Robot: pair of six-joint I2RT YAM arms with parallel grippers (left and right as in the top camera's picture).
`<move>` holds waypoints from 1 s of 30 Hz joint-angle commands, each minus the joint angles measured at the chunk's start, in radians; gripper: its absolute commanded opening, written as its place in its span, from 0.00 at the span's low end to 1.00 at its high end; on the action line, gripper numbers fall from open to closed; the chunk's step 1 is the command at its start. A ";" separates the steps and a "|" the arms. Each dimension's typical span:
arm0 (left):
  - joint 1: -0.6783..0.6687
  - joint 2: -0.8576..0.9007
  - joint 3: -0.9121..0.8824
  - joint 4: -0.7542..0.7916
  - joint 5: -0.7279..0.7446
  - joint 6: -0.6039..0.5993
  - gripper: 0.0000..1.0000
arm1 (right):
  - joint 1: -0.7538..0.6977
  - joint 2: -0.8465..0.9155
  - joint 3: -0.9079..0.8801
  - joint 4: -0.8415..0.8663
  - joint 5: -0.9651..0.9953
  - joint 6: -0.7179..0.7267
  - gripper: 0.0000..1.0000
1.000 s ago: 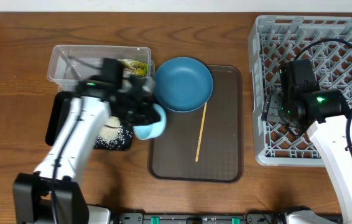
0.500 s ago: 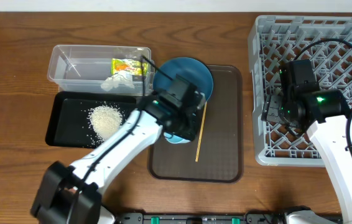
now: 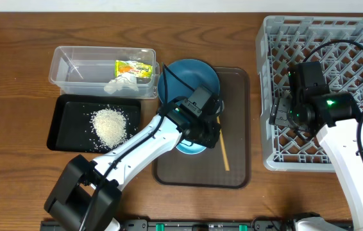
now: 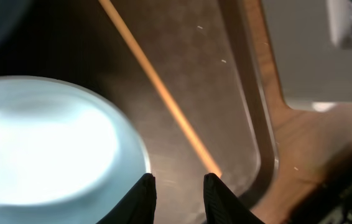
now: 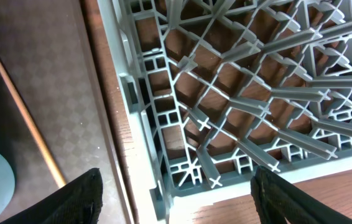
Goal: Sort waste into correct bins and load items into the dishwasher rack
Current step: 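Withdraw the left gripper and reach the right gripper to the empty bowl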
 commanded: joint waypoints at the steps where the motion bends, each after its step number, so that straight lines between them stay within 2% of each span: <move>1: 0.003 -0.021 0.014 -0.008 0.051 -0.006 0.29 | -0.005 0.006 0.007 0.009 0.001 -0.007 0.77; 6: 0.071 -0.114 0.014 -0.071 -0.043 -0.006 0.29 | 0.003 0.007 0.007 0.074 -0.135 -0.071 0.79; 10: 0.175 -0.223 0.014 -0.153 -0.136 -0.006 0.30 | 0.024 0.010 0.007 0.131 -0.249 -0.114 0.80; 14: 0.307 -0.327 0.014 -0.239 -0.202 -0.006 0.35 | 0.067 0.028 0.004 0.165 -0.272 -0.119 0.77; 17: 0.409 -0.379 0.014 -0.289 -0.211 -0.006 0.39 | 0.108 0.059 0.004 0.174 -0.282 -0.121 0.73; 21: 0.528 -0.403 0.014 -0.341 -0.210 -0.006 0.42 | 0.177 0.134 0.004 0.189 -0.318 -0.119 0.72; 24: 0.595 -0.401 0.013 -0.372 -0.210 -0.006 0.43 | 0.240 0.206 0.004 0.200 -0.323 -0.107 0.66; 30: 0.623 -0.401 0.013 -0.378 -0.210 -0.006 0.47 | 0.322 0.319 0.004 0.220 -0.323 -0.052 0.64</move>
